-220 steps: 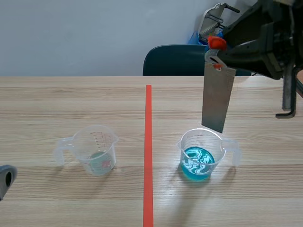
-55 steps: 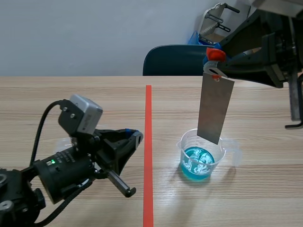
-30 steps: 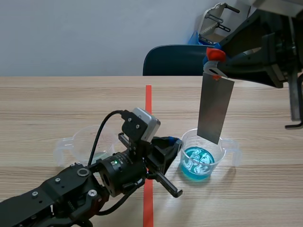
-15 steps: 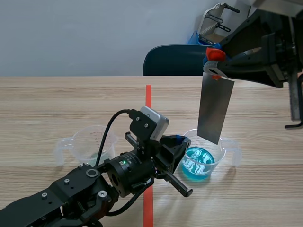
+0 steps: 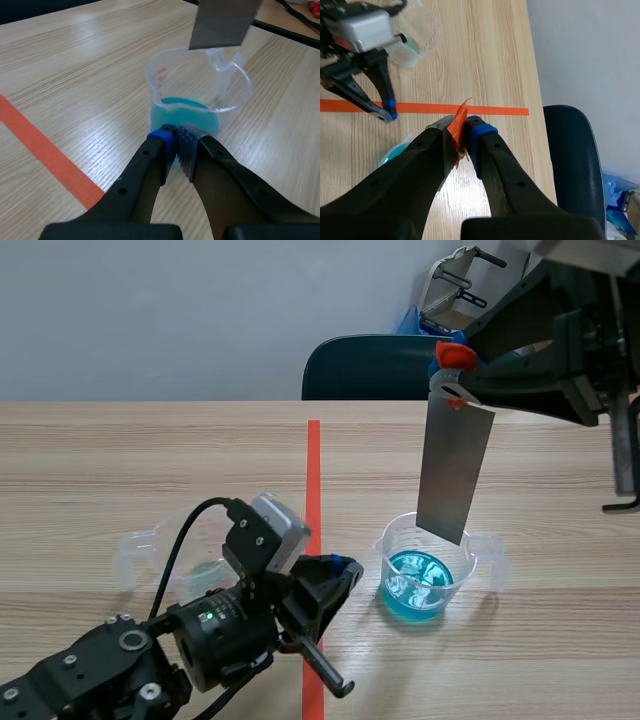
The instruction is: Do the redox reaction experiment
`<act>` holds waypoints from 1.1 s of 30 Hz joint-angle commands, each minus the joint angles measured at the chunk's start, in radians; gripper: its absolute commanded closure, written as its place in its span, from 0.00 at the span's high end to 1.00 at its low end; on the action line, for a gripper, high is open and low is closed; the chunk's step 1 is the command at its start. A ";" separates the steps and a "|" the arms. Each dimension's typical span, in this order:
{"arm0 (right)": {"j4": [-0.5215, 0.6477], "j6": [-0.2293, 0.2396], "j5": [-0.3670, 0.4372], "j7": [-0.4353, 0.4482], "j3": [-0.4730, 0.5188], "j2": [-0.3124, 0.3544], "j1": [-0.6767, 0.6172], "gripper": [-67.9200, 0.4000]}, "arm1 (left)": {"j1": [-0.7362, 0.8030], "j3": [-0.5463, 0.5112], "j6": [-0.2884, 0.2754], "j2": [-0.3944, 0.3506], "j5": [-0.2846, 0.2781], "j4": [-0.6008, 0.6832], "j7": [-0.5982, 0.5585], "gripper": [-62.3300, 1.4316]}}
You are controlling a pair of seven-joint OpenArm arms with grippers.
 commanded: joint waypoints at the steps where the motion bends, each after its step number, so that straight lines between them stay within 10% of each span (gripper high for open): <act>1: 0.012 -0.008 0.003 0.015 -0.001 0.005 0.017 0.02 | 0.032 -0.012 0.013 -0.016 -0.007 0.066 -0.019 0.06; 20: 0.012 -0.008 0.003 0.015 -0.001 0.005 0.017 0.02 | 0.346 -0.117 0.043 -0.232 -0.005 0.402 -0.047 0.09; 29: 0.012 -0.008 0.003 0.015 -0.001 0.005 0.017 0.02 | 0.348 -0.117 0.042 -0.232 -0.003 0.402 -0.043 0.91; 33: 0.012 -0.008 0.003 0.015 -0.001 0.005 0.017 0.02 | 0.348 -0.117 0.042 -0.232 -0.003 0.402 -0.042 1.00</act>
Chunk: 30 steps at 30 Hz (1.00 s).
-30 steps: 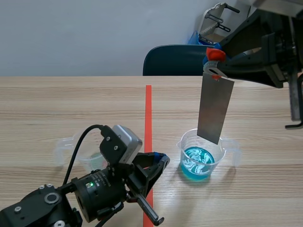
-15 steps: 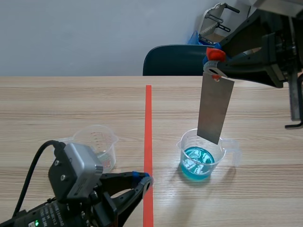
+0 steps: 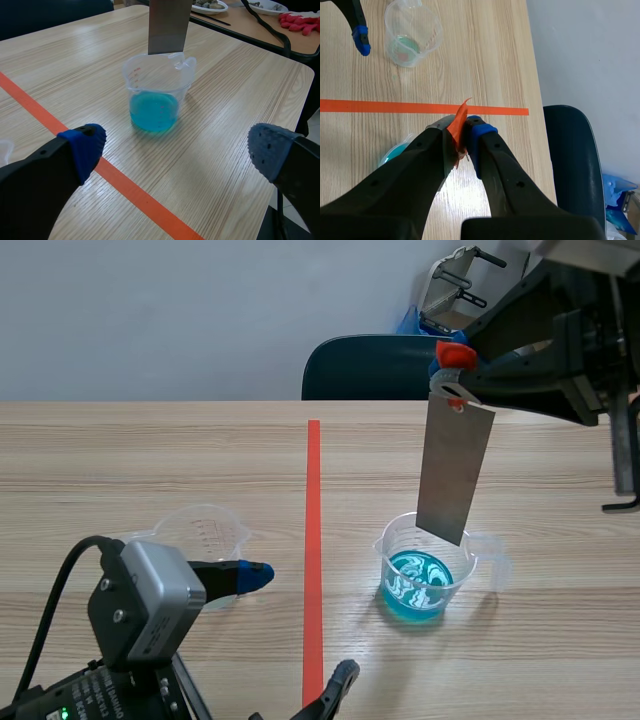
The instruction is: Do the redox reaction experiment
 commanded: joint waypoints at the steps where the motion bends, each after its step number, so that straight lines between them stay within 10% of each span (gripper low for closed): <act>1: 0.012 -0.008 0.003 0.015 -0.001 0.005 0.017 0.02 | -0.002 -0.001 -0.003 0.010 -0.004 0.007 -0.016 1.00; 30: 0.012 -0.008 0.004 0.016 -0.001 0.005 0.017 0.02 | 0.008 -0.001 -0.002 0.013 -0.006 0.007 -0.041 1.00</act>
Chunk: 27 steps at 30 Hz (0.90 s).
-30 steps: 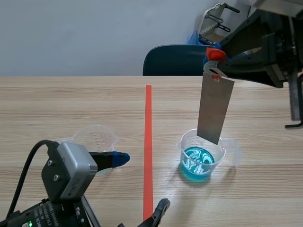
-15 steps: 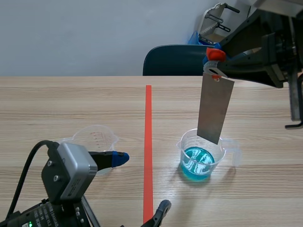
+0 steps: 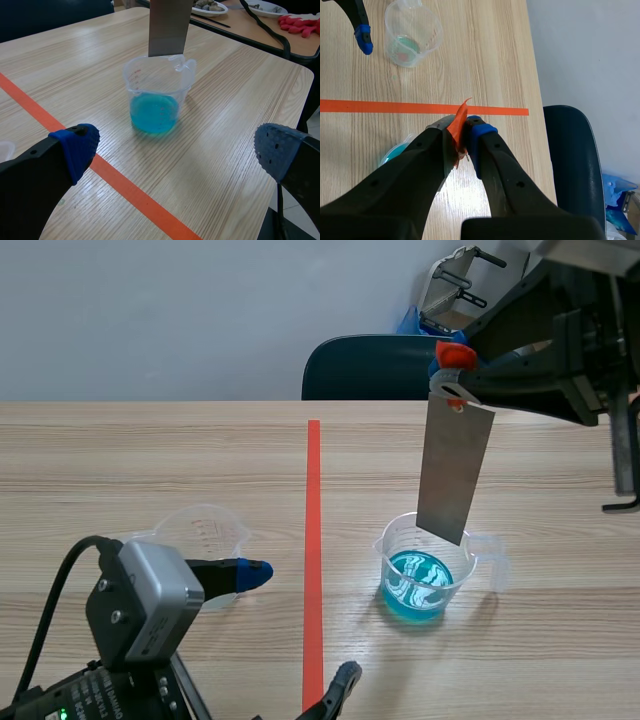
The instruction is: Do the redox reaction experiment
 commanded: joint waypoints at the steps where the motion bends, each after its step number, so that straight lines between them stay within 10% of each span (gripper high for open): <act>1: 0.012 -0.008 0.004 0.016 -0.001 0.005 0.017 0.02 | 0.008 -0.001 -0.002 0.013 -0.006 0.007 -0.041 1.00; 27: 0.012 -0.008 0.003 0.027 -0.001 0.005 0.017 0.02 | 0.008 -0.001 -0.003 0.013 -0.007 0.007 -0.047 1.00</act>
